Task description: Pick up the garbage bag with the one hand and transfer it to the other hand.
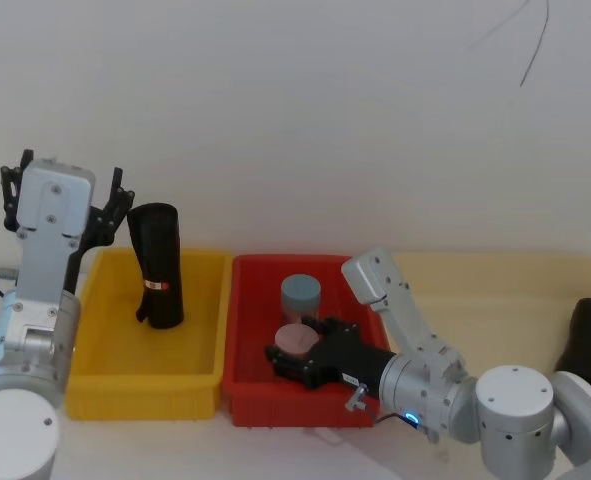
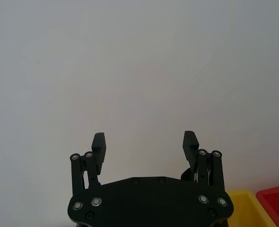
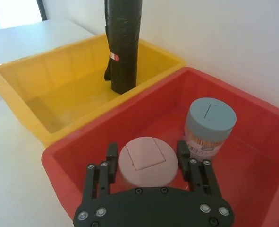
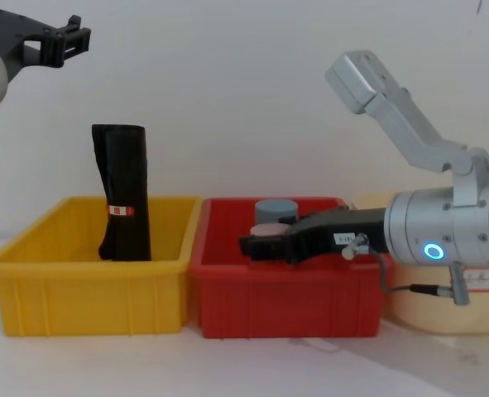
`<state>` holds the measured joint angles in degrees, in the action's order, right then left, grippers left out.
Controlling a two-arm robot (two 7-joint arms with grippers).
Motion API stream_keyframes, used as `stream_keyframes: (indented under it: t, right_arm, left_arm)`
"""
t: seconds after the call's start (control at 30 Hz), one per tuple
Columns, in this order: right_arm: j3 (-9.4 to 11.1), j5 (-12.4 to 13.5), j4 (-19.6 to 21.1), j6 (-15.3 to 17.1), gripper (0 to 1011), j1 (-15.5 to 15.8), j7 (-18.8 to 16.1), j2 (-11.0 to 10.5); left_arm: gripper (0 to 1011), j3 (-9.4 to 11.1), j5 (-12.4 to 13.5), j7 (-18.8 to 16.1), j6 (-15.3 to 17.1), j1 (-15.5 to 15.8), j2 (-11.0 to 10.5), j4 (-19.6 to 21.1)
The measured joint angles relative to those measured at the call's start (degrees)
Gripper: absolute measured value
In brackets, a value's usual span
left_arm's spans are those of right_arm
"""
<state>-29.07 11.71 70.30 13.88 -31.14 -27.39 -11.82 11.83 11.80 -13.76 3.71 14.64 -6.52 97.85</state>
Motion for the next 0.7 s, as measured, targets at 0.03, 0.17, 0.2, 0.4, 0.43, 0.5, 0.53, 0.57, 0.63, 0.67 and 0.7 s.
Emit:
stream_keyframes:
  t: [0.03,0.17,0.2,0.4,0.43,0.5,0.53,0.57,0.63,0.67,0.7]
  right_arm:
    - [0.0,0.0,0.0,0.0,763,0.0,0.1,0.0]
    - [-0.2,-0.1,0.1,0.0,666,0.0,0.6,-0.1]
    - [-0.2,-0.1,0.2,0.0,666,0.1,0.8,-0.2]
    - [0.2,0.1,1.4,0.2,666,0.3,1.7,-0.5]
    - [0.3,0.2,1.6,0.2,666,0.4,1.8,-0.5]
    - [0.6,0.5,2.2,0.2,666,0.5,2.1,-0.5]
    - [1.0,0.8,2.9,0.2,666,0.5,2.4,-0.6]
    - [1.2,0.9,3.2,0.2,666,0.5,2.5,-0.6]
    - [1.6,1.3,3.8,0.1,666,0.6,2.9,-0.6]
    - [2.1,1.7,4.5,0.1,666,0.6,3.1,-0.6]
    - [2.4,1.9,5.0,0.0,666,0.6,3.3,-0.6]
  left_arm:
    - [1001,0.0,0.0,0.0,0.0,0.0,0.0,0.0]
    - [1001,0.0,0.0,0.0,0.0,0.0,0.0,0.0]
    - [1001,0.0,0.0,0.0,0.0,0.0,0.0,0.0]
    - [1001,0.0,0.0,0.0,0.0,0.0,0.0,0.0]
    - [1001,0.0,0.0,0.0,0.0,0.0,0.0,0.0]
    - [1001,0.0,0.0,0.0,0.0,0.0,0.0,0.0]
    - [1001,0.0,0.0,0.0,0.0,0.0,0.0,0.0]
    - [1001,0.0,0.0,0.0,0.0,0.0,0.0,0.0]
    - [1001,0.0,0.0,0.0,0.0,0.0,0.0,0.0]
    - [1001,0.0,0.0,0.0,0.0,0.0,0.0,0.0]
    - [1001,0.0,0.0,0.0,0.0,0.0,0.0,0.0]
